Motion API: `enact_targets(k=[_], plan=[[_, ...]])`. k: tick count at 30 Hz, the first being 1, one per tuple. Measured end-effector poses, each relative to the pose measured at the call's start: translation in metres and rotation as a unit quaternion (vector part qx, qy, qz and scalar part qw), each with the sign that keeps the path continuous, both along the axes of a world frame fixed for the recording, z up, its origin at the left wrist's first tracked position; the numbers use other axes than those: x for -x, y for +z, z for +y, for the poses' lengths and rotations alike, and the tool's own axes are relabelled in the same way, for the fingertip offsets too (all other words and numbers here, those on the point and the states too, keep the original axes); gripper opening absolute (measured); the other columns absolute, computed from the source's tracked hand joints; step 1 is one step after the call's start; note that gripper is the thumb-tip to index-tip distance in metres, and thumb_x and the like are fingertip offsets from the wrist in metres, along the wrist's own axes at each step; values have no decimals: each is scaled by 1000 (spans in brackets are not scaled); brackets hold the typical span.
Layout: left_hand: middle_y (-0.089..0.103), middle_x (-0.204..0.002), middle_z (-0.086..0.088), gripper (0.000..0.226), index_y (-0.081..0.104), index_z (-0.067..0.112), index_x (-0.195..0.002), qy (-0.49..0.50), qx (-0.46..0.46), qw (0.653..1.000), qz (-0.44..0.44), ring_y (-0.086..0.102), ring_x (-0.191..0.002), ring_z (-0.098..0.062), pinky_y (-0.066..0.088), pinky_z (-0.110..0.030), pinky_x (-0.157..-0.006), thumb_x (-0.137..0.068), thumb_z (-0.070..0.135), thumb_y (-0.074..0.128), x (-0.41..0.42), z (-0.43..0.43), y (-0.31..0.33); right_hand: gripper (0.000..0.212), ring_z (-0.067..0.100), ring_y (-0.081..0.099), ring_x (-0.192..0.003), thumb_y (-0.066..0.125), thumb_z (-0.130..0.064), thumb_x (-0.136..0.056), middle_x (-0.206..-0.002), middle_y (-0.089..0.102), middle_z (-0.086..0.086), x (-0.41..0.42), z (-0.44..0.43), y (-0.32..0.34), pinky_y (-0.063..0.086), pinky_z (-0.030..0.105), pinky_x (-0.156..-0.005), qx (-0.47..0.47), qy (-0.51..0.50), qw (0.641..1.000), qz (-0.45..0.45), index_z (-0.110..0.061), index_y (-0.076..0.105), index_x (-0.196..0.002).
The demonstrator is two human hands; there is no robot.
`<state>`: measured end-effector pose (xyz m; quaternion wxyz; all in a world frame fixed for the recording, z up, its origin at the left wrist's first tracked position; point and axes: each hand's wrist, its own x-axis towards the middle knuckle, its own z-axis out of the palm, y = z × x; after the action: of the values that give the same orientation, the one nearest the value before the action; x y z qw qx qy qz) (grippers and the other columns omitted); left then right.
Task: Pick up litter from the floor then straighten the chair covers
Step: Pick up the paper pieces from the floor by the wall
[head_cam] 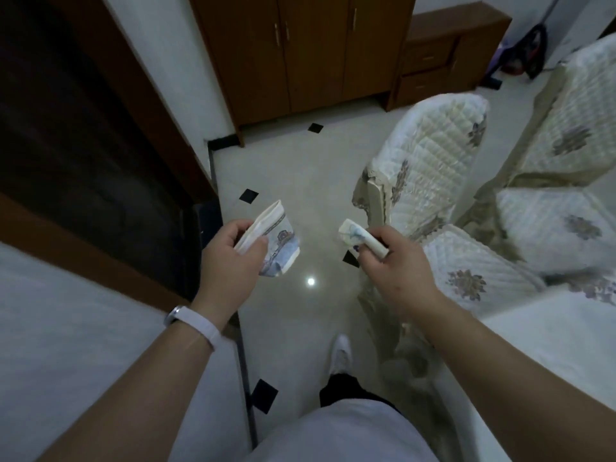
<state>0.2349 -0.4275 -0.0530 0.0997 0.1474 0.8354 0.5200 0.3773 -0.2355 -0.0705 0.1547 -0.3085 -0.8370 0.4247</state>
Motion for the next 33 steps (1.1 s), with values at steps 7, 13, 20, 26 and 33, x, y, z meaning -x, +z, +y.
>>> enact_targets(k=[7, 13, 20, 26, 33], plan=[[69, -93, 0, 14, 66, 24, -102, 26, -19, 999, 16, 68, -87, -20, 60, -46, -74, -91, 15, 66, 91, 85, 31, 12, 10, 57, -65, 60, -23, -87, -73, 61, -11, 102, 100, 25, 44, 29, -55, -7, 28, 1000, 11, -32, 62, -94], [69, -88, -3, 15, 66, 22, -99, 15, -31, 999, 11, 65, -78, -17, 56, -35, -66, -90, 12, 67, 144, 135, 33, 12, 13, 59, -68, 61, -24, -88, -76, 63, -9, 162, 147, 36, 53, 39, -62, 0, 19, 1000, 18, -30, 64, -99], [69, -92, 2, 18, 64, 27, -94, 23, -102, 995, -4, 68, -82, -13, 55, -23, -63, -90, 9, 66, 246, 197, 27, 11, 11, 61, -68, 60, -22, -89, -75, 63, -10, 242, 188, 25, 53, 35, -62, 5, 7, 1000, -4, -28, 62, -97], [70, -97, 3, 22, 63, 36, -91, -28, -107, 993, -33, 71, -88, -19, 60, -38, -68, -90, 13, 66, 362, 253, 3, 12, 8, 57, -67, 61, -20, -88, -77, 63, -10, 335, 236, 20, 45, 28, -58, -36, -51, 998, -18, -29, 64, -96], [71, -96, 6, 15, 66, 30, -97, -84, -106, 990, -38, 69, -88, -13, 61, -39, -74, -90, 16, 66, 498, 321, 12, 22, 7, 53, -59, 63, -20, -85, -71, 60, -19, 441, 283, 25, 44, 30, -53, -53, -105, 993, -24, -41, 57, -84]])
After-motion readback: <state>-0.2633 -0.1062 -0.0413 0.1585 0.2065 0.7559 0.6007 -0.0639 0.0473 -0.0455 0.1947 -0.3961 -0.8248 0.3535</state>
